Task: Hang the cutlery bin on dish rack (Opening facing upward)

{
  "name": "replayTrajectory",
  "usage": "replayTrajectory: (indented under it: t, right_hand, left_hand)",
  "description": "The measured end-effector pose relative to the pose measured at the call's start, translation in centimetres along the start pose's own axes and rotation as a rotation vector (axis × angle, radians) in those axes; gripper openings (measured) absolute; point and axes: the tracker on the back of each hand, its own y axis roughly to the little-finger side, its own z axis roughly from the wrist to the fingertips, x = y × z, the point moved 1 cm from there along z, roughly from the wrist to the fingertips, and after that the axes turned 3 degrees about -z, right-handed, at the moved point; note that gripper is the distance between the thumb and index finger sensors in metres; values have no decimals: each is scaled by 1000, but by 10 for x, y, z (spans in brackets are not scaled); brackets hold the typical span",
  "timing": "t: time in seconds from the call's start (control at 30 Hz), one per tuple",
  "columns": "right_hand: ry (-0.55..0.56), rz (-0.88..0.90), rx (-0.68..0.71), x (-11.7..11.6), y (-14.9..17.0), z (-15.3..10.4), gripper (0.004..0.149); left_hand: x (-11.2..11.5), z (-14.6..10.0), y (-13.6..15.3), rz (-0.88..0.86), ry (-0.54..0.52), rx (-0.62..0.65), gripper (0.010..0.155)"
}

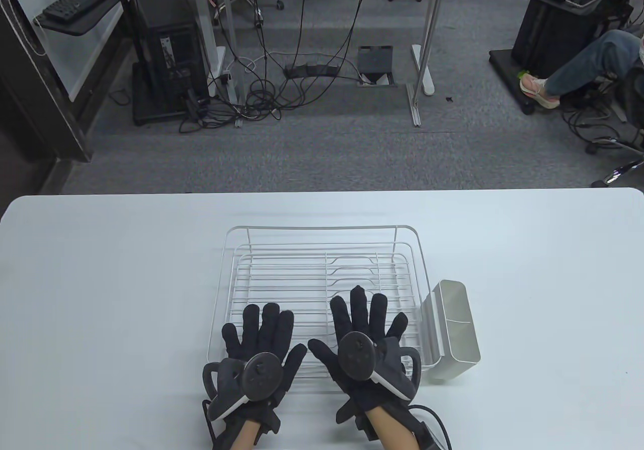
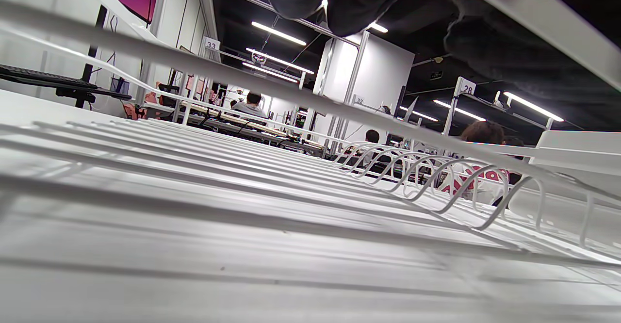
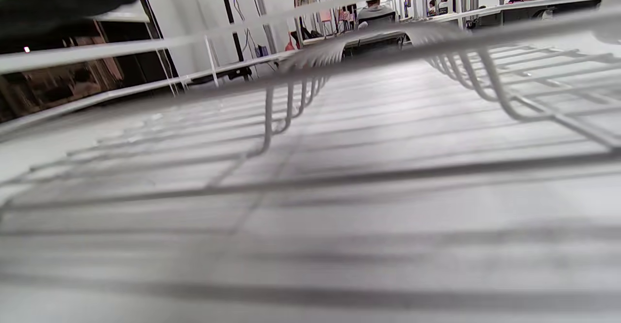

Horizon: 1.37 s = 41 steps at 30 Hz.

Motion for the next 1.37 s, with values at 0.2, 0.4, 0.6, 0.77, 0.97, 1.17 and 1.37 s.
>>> replayTrajectory:
  t: [0.2, 0.4, 0.6, 0.77, 0.97, 1.17, 1.37]
  right_hand:
    - [100, -8, -10, -4, 2, -4, 82]
    - [108, -17, -10, -4, 1, -5, 82]
    - [111, -17, -11, -4, 1, -5, 82]
    - [117, -16, -12, -4, 1, -5, 81]
    - [111, -12, -10, -4, 2, -5, 81]
    - [114, -10, -10, -4, 2, -5, 81]
    - [110, -7, -12, -4, 2, -5, 81]
  left_hand:
    - [0, 0, 0, 2, -2, 0, 74]
    - [0, 0, 0, 3, -2, 0, 74]
    - [0, 0, 0, 3, -1, -1, 74]
    - [0, 0, 0, 4, -2, -1, 74]
    - [0, 0, 0, 5, -1, -1, 74]
    - [0, 0, 0, 6, -2, -1, 74]
    - [0, 0, 0, 6, 0, -2, 74]
